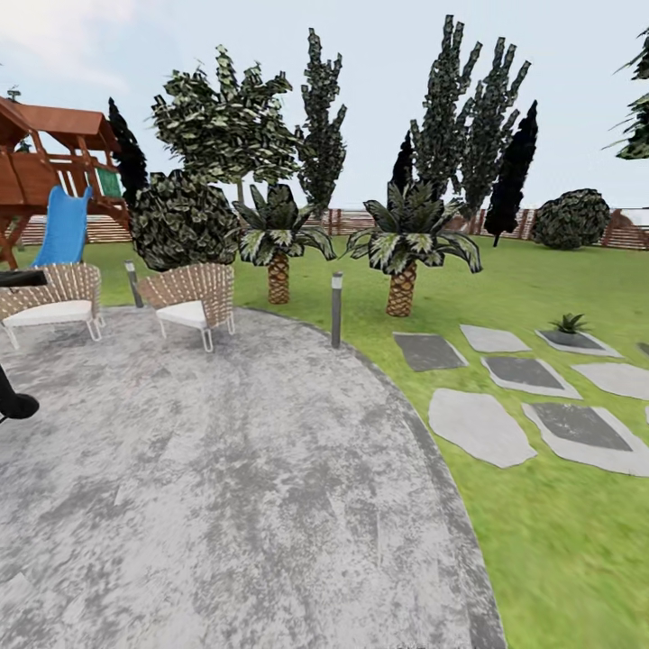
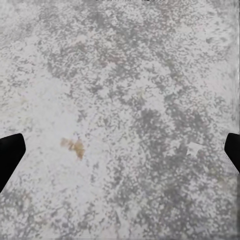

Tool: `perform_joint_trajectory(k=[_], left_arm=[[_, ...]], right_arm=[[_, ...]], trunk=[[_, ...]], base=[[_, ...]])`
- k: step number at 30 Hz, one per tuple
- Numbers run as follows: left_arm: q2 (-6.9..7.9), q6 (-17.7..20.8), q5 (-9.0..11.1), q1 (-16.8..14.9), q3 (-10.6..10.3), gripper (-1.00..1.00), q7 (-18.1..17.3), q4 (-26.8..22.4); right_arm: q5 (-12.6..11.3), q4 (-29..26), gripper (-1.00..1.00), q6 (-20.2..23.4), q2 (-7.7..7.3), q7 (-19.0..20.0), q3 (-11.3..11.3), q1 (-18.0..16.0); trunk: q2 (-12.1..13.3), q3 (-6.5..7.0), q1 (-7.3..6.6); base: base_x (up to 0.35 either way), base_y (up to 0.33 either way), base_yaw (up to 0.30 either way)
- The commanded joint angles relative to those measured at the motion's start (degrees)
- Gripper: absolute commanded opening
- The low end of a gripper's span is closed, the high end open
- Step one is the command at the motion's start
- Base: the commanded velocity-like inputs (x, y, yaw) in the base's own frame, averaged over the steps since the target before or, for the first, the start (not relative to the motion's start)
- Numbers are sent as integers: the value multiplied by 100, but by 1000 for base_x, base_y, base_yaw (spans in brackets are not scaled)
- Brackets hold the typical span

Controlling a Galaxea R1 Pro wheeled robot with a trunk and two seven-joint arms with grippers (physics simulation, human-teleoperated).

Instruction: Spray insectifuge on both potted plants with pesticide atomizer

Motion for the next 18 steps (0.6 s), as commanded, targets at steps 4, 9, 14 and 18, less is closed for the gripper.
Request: perform_joint_trajectory(k=[4,9,14,18], left_arm=[[2,-18,-22,5,-6,100,-4,1],[2,-18,-22,6,-5,100,-3,1],[2,-18,-22,6,-3,100,2,1],[2,-18,-22,6,-3,100,0,1]], right_arm=[[1,6,100,-19,0,1,0,-5],[1,6,100,-19,-1,4,0,-5],[1,6,100,-19,1,2,3,-5],[1,6,100,-19,2,0,2,-5]], trunk=[[-3,-6,0],[-3,-6,0],[-3,-6,0],[-43,-24,22]], base=[[0,0,-300],[0,0,-300],[0,0,-300],[0,0,-300]])
